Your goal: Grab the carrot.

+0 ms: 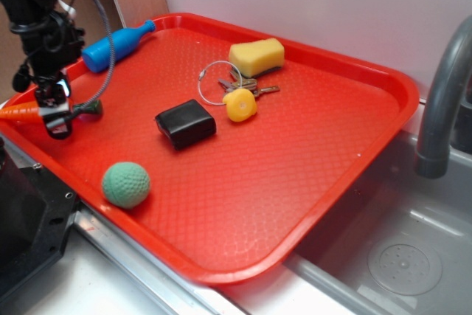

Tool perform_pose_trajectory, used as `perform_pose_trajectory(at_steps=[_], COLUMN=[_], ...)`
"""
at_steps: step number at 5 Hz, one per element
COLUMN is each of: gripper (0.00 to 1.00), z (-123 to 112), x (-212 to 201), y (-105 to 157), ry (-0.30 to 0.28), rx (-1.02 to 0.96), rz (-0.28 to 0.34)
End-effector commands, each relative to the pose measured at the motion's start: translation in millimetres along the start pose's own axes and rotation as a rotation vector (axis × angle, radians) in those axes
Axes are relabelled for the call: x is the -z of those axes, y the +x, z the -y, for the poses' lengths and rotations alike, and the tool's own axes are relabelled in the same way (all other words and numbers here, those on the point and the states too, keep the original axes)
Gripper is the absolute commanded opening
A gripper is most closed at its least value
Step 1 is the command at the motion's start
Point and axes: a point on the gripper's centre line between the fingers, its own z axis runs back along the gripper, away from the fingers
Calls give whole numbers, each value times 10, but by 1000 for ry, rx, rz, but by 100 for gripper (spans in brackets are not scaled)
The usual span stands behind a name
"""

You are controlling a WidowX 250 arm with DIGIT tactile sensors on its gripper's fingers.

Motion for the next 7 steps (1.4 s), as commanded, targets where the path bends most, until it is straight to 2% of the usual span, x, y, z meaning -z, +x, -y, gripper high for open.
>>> perform_pose_trajectory(at_steps=[1,2,3,4,5,6,7], gripper=[0,0,0,0,0,0,0], z=[32,-7,77,196,278,347,412], x=[-167,-504,-1021,-1399,-1605,-1764,-1844], y=[69,-31,108,257,421,550,587], ry=[70,98,125,121,44,-16,-97], rx=[-58,-108,-167,-414,-653,-872,-918], rz=[-23,36,71,30,81,100,117])
